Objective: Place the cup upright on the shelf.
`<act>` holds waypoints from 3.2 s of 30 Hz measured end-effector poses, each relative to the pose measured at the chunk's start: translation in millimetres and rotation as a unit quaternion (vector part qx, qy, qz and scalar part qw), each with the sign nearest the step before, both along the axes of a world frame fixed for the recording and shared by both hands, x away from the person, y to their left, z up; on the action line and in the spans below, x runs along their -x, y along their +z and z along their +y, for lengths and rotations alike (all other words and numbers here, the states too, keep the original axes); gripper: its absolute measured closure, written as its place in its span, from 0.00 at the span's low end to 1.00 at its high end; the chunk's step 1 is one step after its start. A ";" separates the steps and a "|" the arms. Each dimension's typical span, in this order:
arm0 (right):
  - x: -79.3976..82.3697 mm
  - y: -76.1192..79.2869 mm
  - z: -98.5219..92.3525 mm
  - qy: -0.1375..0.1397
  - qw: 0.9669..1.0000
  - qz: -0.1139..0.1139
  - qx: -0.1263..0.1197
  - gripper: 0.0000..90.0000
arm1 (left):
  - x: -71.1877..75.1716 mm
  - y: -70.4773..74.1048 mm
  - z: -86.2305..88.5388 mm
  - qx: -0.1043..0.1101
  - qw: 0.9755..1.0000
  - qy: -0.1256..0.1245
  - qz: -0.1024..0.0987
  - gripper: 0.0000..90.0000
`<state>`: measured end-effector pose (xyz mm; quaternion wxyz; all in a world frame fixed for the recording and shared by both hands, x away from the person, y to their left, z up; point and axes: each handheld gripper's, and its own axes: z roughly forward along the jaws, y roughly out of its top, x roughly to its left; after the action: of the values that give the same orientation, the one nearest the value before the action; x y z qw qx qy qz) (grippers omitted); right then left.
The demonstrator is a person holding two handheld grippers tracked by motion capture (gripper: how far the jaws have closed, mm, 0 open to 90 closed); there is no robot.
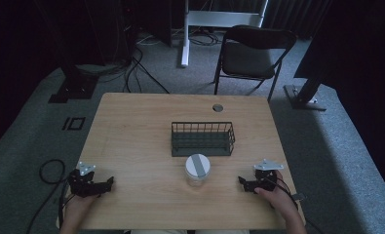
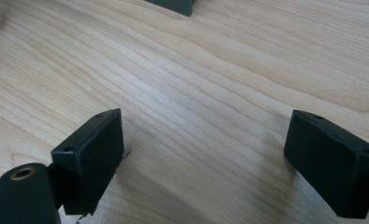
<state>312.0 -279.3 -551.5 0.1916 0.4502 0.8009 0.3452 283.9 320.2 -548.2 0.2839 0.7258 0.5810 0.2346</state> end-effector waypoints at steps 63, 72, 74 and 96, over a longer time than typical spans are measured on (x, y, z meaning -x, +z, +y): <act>12.2 5.1 59.5 0.115 0.992 -0.002 -0.043 0.14 | 0.0 0.1 0.0 0.000 1.000 0.000 0.001 0.00; 13.1 5.8 72.8 0.136 0.990 -0.006 -0.048 0.14 | 0.0 0.1 -0.1 0.000 1.000 0.000 0.000 0.00; 13.4 6.0 76.6 0.139 0.989 -0.005 -0.049 0.14 | 0.0 0.1 -0.1 0.000 1.000 0.001 0.000 0.00; 15.1 9.7 114.9 0.187 0.978 -0.025 -0.085 0.14 | 0.0 0.0 -0.1 0.000 1.000 0.001 0.000 0.00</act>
<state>296.9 -164.4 -541.8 0.1052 0.2983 0.8337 0.4527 283.9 320.1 -548.1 0.2842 0.7252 0.5815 0.2347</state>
